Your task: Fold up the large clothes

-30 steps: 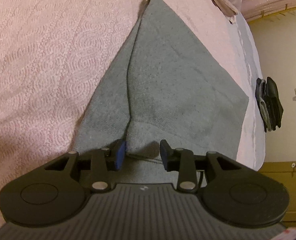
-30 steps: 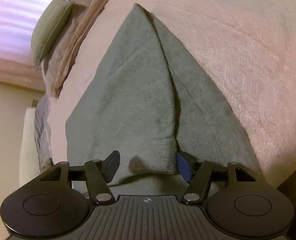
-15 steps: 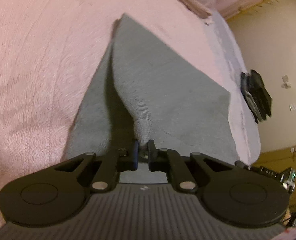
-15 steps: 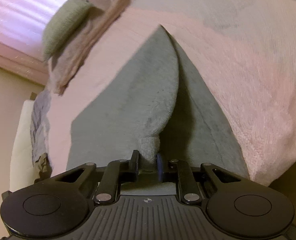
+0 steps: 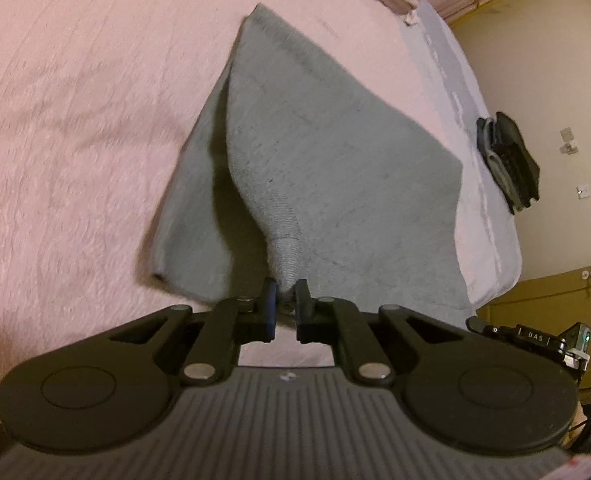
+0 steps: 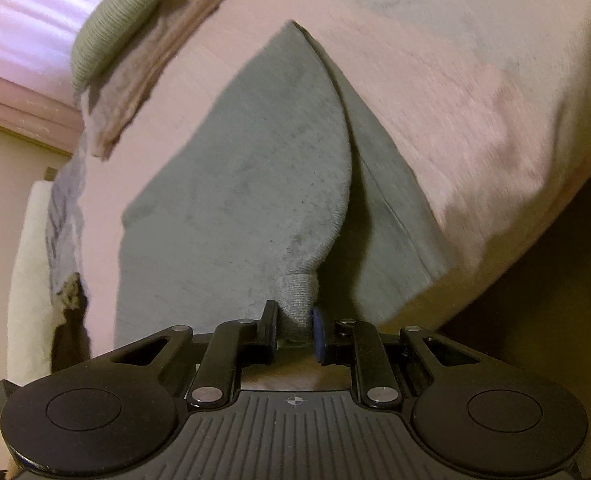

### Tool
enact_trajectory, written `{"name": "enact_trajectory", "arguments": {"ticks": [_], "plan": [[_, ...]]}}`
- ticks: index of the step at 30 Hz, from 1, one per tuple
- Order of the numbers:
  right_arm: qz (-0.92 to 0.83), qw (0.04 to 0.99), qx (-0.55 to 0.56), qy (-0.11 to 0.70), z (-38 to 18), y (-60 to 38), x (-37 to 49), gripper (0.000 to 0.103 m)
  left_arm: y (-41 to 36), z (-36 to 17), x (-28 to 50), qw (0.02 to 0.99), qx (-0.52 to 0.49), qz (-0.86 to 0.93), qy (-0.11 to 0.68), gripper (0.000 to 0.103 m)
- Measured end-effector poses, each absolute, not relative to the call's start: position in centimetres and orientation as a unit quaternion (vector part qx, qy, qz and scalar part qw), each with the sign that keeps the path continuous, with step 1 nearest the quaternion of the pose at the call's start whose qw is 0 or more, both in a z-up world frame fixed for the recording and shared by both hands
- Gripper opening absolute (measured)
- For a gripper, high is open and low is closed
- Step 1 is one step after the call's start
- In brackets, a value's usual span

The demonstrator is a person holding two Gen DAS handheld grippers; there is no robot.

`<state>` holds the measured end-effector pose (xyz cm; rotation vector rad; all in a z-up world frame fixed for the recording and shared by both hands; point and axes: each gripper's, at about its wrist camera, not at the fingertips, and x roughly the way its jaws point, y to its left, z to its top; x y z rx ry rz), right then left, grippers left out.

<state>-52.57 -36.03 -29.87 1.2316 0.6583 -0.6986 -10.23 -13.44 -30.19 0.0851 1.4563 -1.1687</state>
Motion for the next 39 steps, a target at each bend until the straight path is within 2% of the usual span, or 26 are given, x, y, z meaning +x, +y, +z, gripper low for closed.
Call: {"name": "enact_trajectory", "arguments": {"ticks": [8,11,15,18,24,27,39], "plan": [[-0.319,0.711,0.522,0.346,-32.2,-36.3,-52.2,0.016,-13.2,-32.1,-10.9,0.595,0.096,-0.504,0.619,0.008],[-0.335,0.712,0.488,0.378,-31.5,-35.7,-51.6,0.025,-12.7,-31.7,-11.0,0.600,0.120,-0.500,0.613,0.010],[-0.362,0.708,0.456,0.399,-29.4,-35.0,-51.2,0.048,-11.4,-29.8,-11.0,0.616,0.144,-0.485,0.604,0.009],[-0.363,0.719,0.448,0.388,-27.2,-34.5,-50.9,0.055,-10.4,-27.5,-11.0,0.628,0.141,-0.479,0.598,0.009],[-0.367,0.740,0.434,0.359,-22.6,-33.3,-48.8,0.060,-11.0,-22.6,-11.8,0.647,0.138,-0.492,0.565,0.010],[-0.371,0.746,0.435,0.342,-20.9,-32.9,-48.4,0.060,-11.6,-20.7,-12.7,0.651,0.147,-0.506,0.547,0.014],[-0.404,0.754,0.411,0.315,-16.4,-33.2,-51.6,0.061,-13.5,-17.3,-14.9,0.659,0.193,-0.529,0.498,0.037]]}}
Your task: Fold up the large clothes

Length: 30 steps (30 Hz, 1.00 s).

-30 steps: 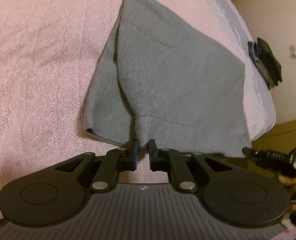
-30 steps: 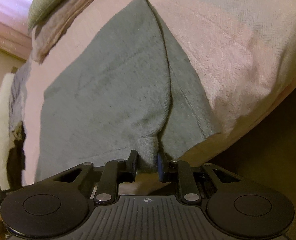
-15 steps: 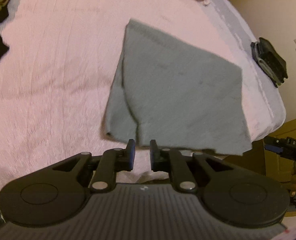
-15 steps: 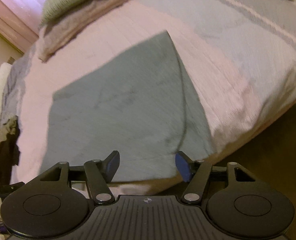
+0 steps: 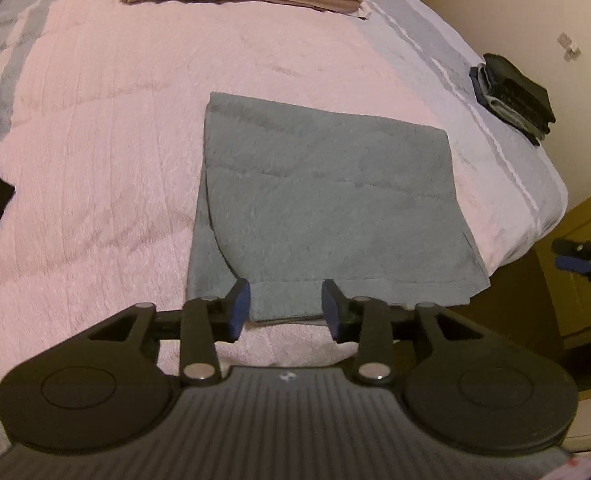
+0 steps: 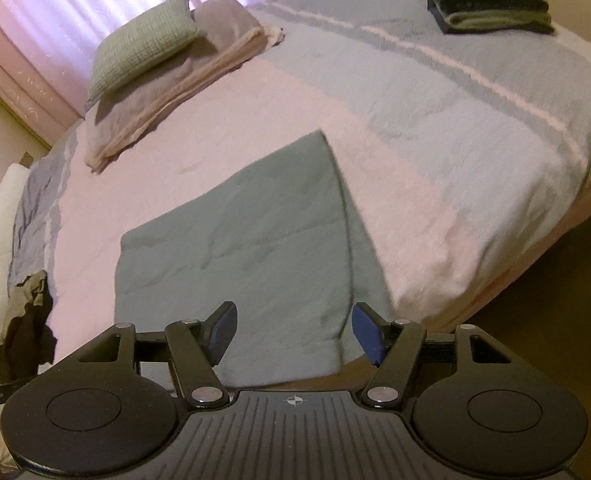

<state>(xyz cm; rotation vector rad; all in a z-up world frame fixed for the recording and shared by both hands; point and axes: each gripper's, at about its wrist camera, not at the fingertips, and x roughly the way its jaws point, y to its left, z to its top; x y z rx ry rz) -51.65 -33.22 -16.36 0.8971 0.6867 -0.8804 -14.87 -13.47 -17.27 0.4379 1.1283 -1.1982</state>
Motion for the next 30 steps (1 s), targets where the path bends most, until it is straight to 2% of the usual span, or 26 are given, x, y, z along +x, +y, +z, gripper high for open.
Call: {"name": "enact_trajectory", "arguments": {"ticks": [2,4,11,20,23,30], "plan": [[-0.403,0.760,0.399,0.319,-15.8,-34.3,-52.0,0.061,-14.1,-17.3,-15.6,0.662,0.198,-0.529,0.492,0.046],[-0.397,0.767,0.385,0.326,-15.4,-35.5,-52.1,0.061,-15.0,-17.2,-16.5,0.666,0.205,-0.528,0.486,0.050],[-0.325,0.814,0.297,0.378,-15.2,-42.6,-51.4,0.061,-19.6,-17.3,-20.8,0.688,0.222,-0.510,0.466,0.061],[-0.096,0.876,0.053,0.471,-18.2,-54.4,-47.8,0.061,-28.0,-17.9,-28.6,0.760,0.185,-0.387,0.489,0.065],[-0.028,0.870,0.009,0.492,-19.4,-56.8,-46.7,0.061,-29.9,-17.7,-31.8,0.773,0.166,-0.359,0.495,0.069],[0.075,0.863,-0.090,0.491,-21.0,-58.2,-44.9,0.061,-31.9,-18.0,-37.3,0.781,0.157,-0.318,0.514,0.072]]}}
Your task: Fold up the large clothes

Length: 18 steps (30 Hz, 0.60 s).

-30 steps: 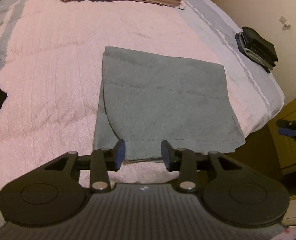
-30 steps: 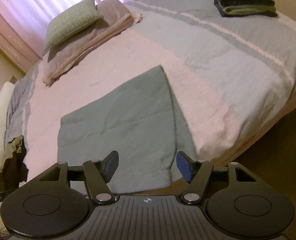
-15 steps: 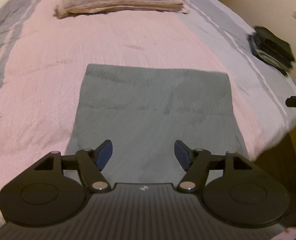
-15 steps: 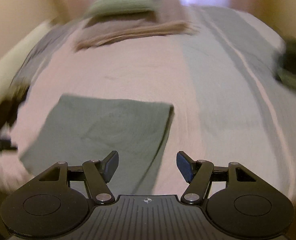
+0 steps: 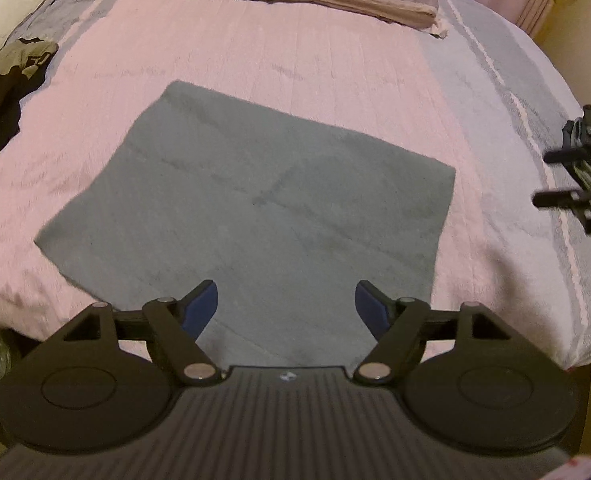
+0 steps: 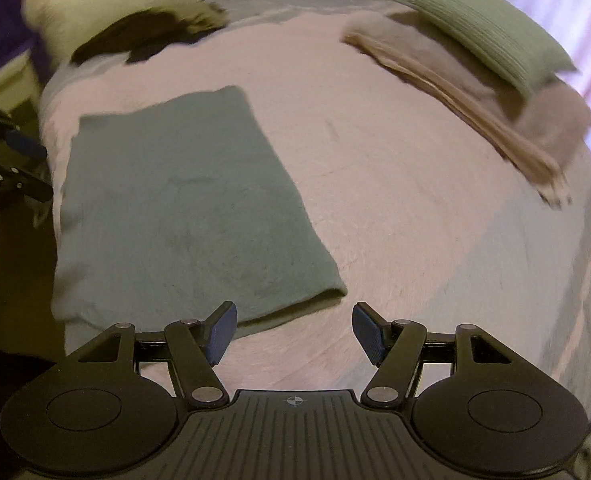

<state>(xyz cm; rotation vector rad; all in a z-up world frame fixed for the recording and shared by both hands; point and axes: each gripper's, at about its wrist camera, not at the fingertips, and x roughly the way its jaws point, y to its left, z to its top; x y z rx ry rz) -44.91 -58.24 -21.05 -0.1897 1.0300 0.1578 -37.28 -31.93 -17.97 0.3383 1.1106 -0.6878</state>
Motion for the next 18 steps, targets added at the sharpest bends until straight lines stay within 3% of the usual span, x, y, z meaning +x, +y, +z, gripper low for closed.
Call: {"name": "enact_trajectory", "arguments": {"ticks": [7,14,18], "plan": [[0.163,0.839,-0.211,0.474,-23.5,-56.6,-43.8,0.063,-31.7,-20.9,-40.5,0.788,0.128,-0.312,0.515,0.073],[0.274,0.788,-0.327,0.445,-27.6,-56.4,-42.5,0.072,-35.0,-23.7,-46.1,0.788,0.194,-0.315,0.492,0.074],[0.347,0.758,-0.383,0.399,-30.4,-57.5,-42.4,0.074,-38.8,-26.2,-50.1,0.787,0.254,-0.310,0.470,0.081]]}}
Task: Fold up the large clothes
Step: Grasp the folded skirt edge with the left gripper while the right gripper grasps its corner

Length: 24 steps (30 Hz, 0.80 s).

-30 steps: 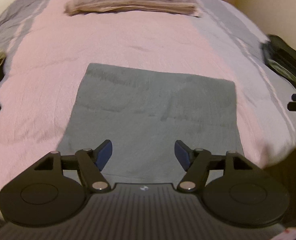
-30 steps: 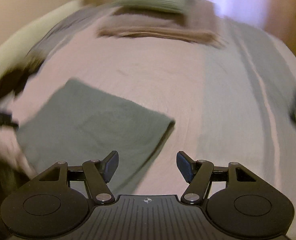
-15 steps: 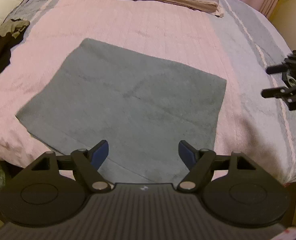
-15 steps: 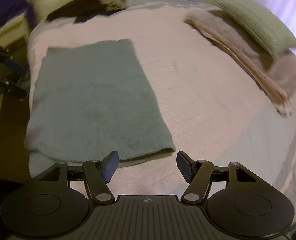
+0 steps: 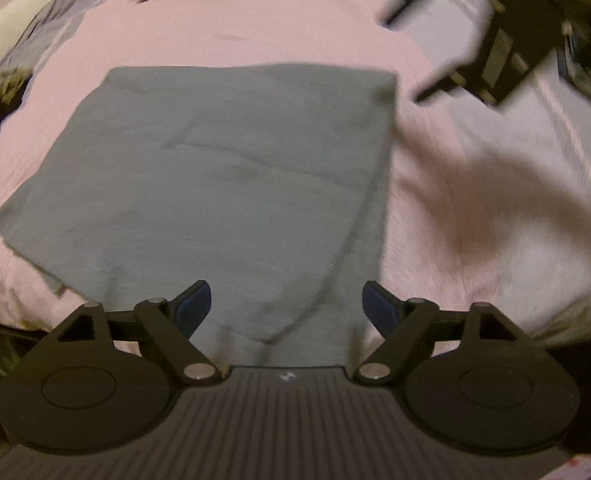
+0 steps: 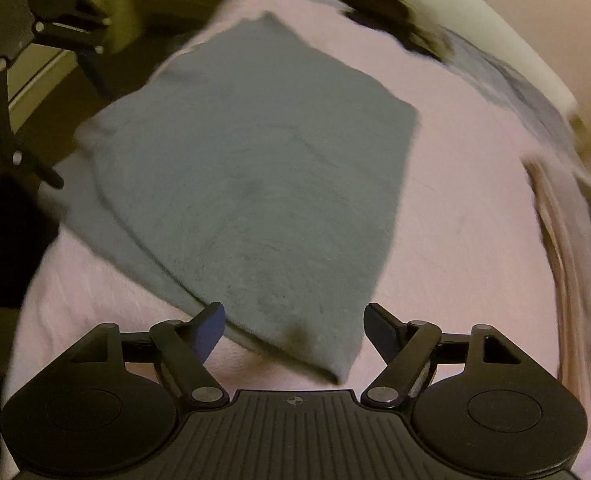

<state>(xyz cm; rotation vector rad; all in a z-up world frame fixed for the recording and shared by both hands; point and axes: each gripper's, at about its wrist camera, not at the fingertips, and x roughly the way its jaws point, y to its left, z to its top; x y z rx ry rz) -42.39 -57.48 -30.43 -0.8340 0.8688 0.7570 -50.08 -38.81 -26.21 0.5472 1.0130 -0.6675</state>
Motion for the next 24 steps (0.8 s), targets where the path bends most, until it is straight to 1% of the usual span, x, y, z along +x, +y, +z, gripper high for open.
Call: {"name": "enact_trajectory", "arguments": {"ticks": [6,9,13,15,17,18,20,22,24], "plan": [[0.408,0.720,-0.425,0.367,-34.0,-59.4,-42.2,0.075,-42.3,-31.1,-55.1,0.772,0.370,-0.261,0.446,0.082],[0.415,0.714,-0.432,0.363,-35.2,-59.9,-42.1,0.075,-43.1,-33.2,-56.8,0.764,0.452,-0.227,0.401,0.082],[0.425,0.704,-0.441,0.359,-36.4,-59.9,-41.9,0.075,-42.9,-34.6,-57.1,0.755,0.500,-0.203,0.373,0.082],[0.432,0.696,-0.454,0.351,-36.6,-59.9,-41.8,0.075,-42.5,-34.9,-56.9,0.749,0.506,-0.204,0.375,0.070],[0.437,0.689,-0.466,0.343,-36.7,-59.8,-42.0,0.075,-42.0,-34.9,-56.6,0.746,0.506,-0.205,0.382,0.047],[0.439,0.686,-0.473,0.337,-36.7,-59.7,-42.1,0.075,-41.7,-34.7,-56.5,0.747,0.504,-0.205,0.382,0.042],[0.445,0.676,-0.488,0.326,-36.8,-59.8,-42.0,0.075,-41.3,-34.4,-56.0,0.747,0.501,-0.210,0.384,0.026],[0.450,0.665,-0.504,0.318,-37.1,-60.0,-41.9,0.075,-41.1,-33.7,-55.3,0.751,0.486,-0.218,0.390,0.020],[0.456,0.655,-0.515,0.313,-37.3,-60.3,-41.8,0.075,-40.9,-32.9,-54.8,0.756,0.465,-0.228,0.401,0.017]]}}
